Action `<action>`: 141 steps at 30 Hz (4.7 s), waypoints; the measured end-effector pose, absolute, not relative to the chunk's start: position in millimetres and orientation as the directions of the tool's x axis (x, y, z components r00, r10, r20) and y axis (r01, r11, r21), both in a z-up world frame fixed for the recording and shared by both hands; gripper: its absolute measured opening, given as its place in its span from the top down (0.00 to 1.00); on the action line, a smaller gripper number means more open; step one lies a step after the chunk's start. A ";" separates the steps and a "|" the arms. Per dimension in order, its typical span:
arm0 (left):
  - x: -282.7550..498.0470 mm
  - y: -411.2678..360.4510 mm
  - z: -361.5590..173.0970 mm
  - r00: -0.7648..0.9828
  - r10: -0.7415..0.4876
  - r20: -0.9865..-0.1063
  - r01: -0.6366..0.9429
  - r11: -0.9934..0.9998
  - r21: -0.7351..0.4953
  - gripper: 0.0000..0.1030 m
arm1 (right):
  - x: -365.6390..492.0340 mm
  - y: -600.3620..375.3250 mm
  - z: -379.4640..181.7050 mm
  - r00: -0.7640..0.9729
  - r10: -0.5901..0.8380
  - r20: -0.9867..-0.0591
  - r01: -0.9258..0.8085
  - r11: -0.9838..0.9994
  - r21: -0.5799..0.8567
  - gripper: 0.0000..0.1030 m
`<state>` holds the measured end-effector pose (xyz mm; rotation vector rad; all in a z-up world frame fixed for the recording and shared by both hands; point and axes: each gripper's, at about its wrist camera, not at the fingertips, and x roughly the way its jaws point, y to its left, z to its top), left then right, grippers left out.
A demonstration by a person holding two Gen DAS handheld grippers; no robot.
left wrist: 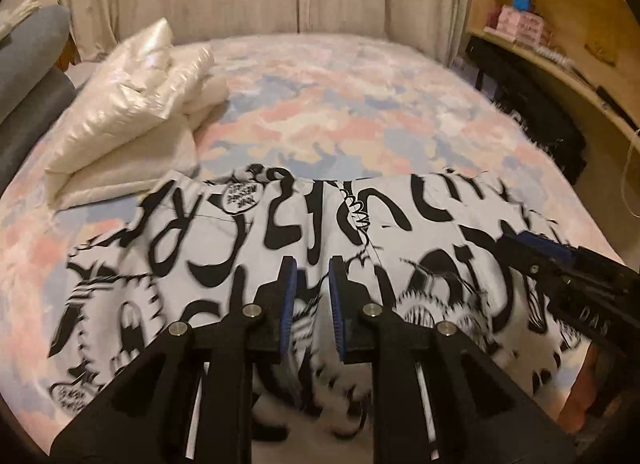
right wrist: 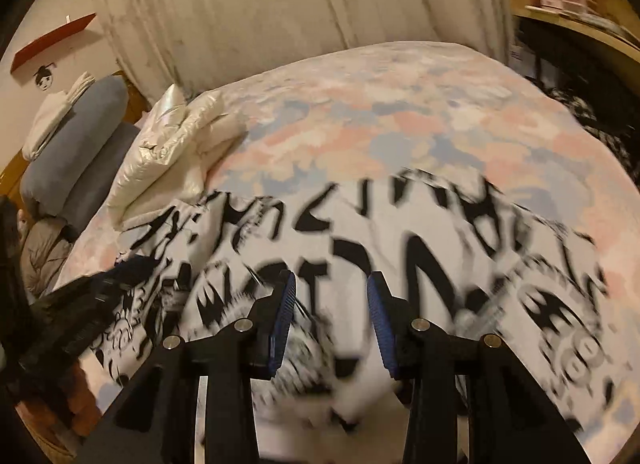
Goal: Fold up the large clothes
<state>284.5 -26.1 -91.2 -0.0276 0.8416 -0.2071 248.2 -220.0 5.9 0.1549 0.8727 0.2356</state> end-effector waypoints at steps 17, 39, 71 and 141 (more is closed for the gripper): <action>349.8 -10.6 -172.8 0.545 -0.074 -0.835 0.033 0.997 -0.067 0.97 | 319.4 -252.3 -79.3 0.550 0.139 -0.823 -0.007 0.987 0.162 0.68; 268.2 -37.3 -149.5 0.561 -0.104 -0.821 0.142 0.989 -0.029 0.81 | 252.0 -215.2 -58.0 0.477 0.253 -0.842 -0.119 0.967 0.223 0.50; 91.4 40.2 -41.6 0.739 -0.184 -0.648 0.093 0.981 -0.173 0.37 | 49.1 -161.0 67.1 0.692 0.215 -0.689 -0.235 0.970 0.067 0.37; 201.4 162.3 -205.5 0.579 -0.366 -0.729 -0.480 0.570 -0.667 0.01 | 187.9 -110.2 -25.5 0.583 0.273 -0.765 -0.262 0.955 0.142 0.52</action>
